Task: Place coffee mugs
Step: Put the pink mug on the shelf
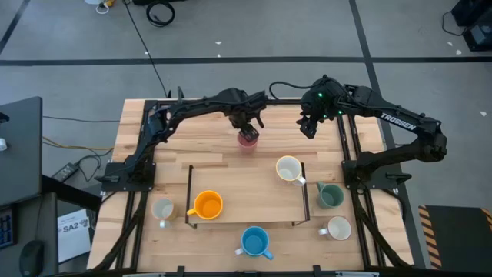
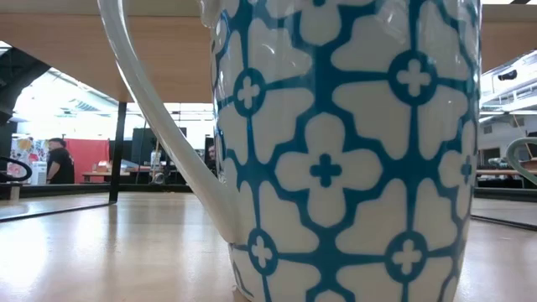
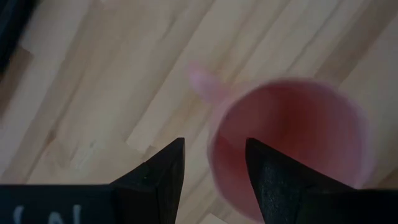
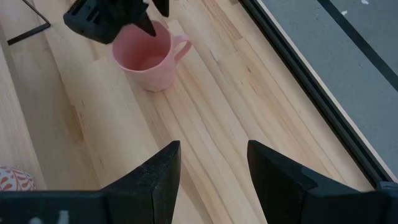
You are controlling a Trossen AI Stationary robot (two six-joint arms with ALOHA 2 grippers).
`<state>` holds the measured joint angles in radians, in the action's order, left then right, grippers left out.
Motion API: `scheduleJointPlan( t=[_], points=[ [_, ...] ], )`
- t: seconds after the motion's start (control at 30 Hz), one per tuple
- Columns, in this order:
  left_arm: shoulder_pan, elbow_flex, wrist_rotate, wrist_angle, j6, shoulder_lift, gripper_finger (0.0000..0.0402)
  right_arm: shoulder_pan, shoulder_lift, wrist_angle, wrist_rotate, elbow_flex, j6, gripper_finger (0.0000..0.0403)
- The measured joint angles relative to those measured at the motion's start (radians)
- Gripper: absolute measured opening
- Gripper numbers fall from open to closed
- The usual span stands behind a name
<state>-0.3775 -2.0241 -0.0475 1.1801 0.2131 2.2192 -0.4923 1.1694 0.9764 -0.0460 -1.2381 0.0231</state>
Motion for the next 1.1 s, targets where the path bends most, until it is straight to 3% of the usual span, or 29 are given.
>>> scheduleJointPlan(
  t=[0.2,0.7,1.1],
  points=[
    [0.000,0.070,0.000,-0.015,0.000,0.001,0.0176,0.000,0.000,0.005,0.000,0.000,0.000,0.0191],
    [0.012,0.069,-0.003,-0.031,0.011,0.001,0.0170,0.000,0.000,0.005,0.000,0.000,0.000,0.0191],
    [0.012,0.069,-0.004,-0.037,0.011,0.001,0.0050,0.000,0.000,0.005,0.000,0.000,0.000,0.0191]
  ],
)
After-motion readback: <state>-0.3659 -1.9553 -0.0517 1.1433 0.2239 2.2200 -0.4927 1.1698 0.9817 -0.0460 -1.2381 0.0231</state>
